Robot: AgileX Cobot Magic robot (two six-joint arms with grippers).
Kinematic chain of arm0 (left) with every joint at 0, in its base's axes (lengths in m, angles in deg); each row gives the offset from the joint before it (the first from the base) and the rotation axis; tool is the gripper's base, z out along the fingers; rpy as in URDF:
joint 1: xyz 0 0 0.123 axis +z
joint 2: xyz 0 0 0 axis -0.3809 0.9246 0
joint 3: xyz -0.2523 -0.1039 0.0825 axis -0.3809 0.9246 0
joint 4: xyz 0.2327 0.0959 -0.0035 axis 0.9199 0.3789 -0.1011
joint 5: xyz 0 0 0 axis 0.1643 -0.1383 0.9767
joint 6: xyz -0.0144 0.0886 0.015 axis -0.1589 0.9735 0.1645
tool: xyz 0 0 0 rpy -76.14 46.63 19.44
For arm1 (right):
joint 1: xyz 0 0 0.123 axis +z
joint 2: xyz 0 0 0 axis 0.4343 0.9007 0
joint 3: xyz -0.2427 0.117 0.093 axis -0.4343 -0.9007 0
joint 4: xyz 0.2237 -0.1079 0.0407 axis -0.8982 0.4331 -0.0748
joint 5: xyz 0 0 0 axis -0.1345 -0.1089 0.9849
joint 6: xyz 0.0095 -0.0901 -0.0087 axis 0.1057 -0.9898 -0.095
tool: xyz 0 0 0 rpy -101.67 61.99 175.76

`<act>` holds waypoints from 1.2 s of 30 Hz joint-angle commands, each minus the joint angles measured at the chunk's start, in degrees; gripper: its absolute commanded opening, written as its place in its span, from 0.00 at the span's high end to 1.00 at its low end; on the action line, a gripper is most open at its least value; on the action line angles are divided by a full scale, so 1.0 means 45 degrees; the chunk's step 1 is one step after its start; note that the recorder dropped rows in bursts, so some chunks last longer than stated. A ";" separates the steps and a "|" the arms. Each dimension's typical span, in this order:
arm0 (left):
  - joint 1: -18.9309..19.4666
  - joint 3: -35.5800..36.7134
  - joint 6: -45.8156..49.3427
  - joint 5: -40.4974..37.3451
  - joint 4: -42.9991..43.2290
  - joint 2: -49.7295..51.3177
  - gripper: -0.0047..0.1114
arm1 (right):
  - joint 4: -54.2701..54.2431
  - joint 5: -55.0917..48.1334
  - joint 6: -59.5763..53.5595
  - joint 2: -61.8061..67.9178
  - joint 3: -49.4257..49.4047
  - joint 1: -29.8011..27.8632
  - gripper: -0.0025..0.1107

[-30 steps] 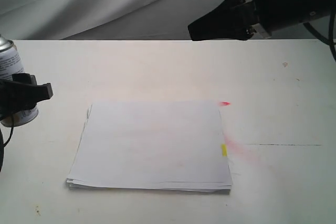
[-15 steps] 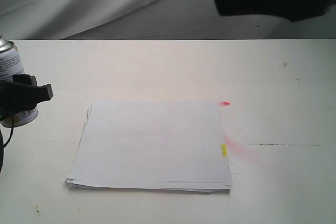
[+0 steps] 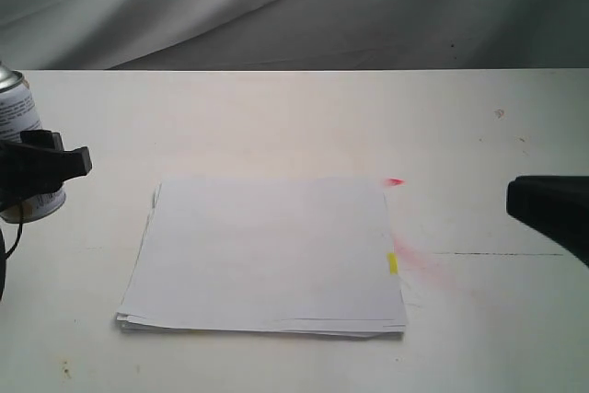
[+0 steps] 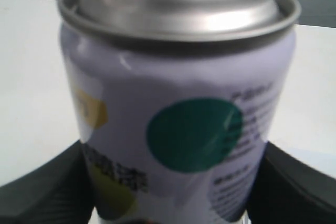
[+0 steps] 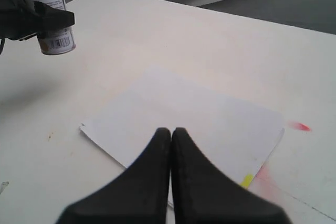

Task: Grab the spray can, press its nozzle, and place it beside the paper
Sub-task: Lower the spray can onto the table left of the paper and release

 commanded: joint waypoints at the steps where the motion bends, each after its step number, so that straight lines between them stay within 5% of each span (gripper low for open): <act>1: 0.0011 -0.0029 -0.0293 -0.0366 0.0417 -0.0055 0.96 | -0.0368 -0.0072 0.0048 -0.0085 -0.0265 0.0005 0.98; 19: 0.0011 -0.0234 0.0135 -0.0194 0.0417 -0.0452 0.96 | -0.0371 -0.0048 0.0048 -0.0085 -0.0265 0.0005 0.98; 22: 0.0039 -0.0907 0.2237 -0.0082 -0.1283 -0.0810 0.96 | -0.0371 -0.0048 0.0048 -0.0085 -0.0265 0.0005 0.98; 26: 0.0952 -0.2129 0.7124 0.0981 -0.4847 -0.1329 0.96 | -0.0371 -0.0048 0.0048 -0.0085 -0.0265 0.0005 0.98; 32: 0.2106 -0.2594 0.6076 0.3253 -0.3096 -0.1770 0.96 | -0.0371 -0.0048 0.0048 -0.0085 -0.0265 0.0005 0.98; 36: 0.2428 -0.2594 0.6774 0.4013 -0.4134 -0.1748 0.96 | -0.0371 -0.0048 0.0048 -0.0085 -0.0265 0.0005 0.98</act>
